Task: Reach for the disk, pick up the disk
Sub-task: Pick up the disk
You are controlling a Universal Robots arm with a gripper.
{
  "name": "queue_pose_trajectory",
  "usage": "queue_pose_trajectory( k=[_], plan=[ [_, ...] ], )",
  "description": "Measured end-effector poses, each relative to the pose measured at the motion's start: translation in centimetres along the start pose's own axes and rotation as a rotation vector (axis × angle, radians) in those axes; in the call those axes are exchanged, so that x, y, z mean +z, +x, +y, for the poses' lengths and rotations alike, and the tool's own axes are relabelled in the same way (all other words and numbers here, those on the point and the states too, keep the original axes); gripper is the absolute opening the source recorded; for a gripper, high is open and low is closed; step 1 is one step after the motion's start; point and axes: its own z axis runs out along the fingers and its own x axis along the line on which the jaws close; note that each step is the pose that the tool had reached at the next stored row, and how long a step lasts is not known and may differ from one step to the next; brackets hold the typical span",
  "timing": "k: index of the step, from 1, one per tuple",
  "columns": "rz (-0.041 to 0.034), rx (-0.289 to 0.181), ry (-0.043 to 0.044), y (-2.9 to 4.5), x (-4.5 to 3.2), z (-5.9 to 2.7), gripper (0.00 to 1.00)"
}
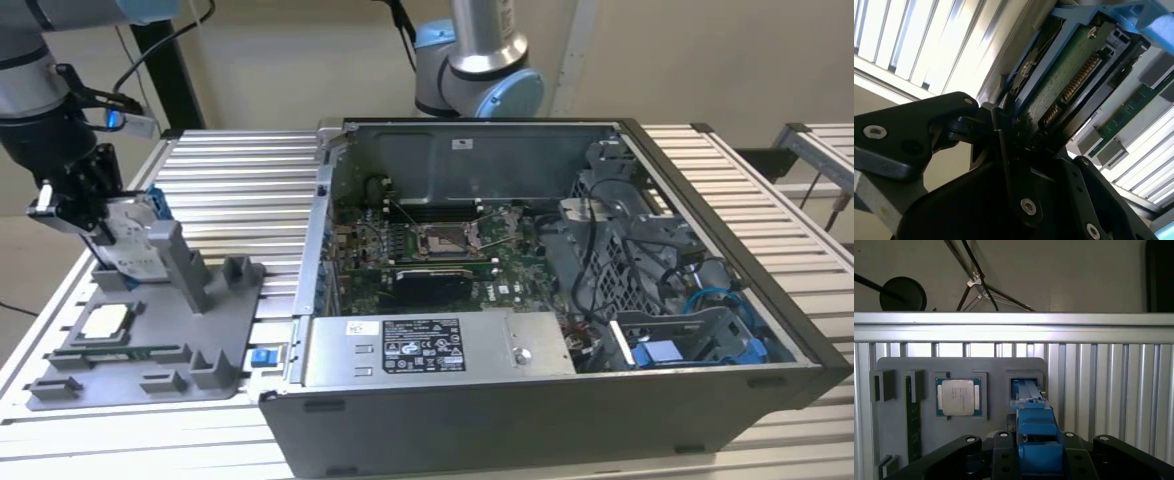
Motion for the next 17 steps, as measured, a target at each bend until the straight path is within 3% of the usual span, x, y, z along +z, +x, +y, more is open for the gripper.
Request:
queue_pose_trajectory(
  k=[17],
  plan=[
    [0.0001, 0.000, -0.0008, -0.04, -4.50, 0.07, 0.00]
  ],
)
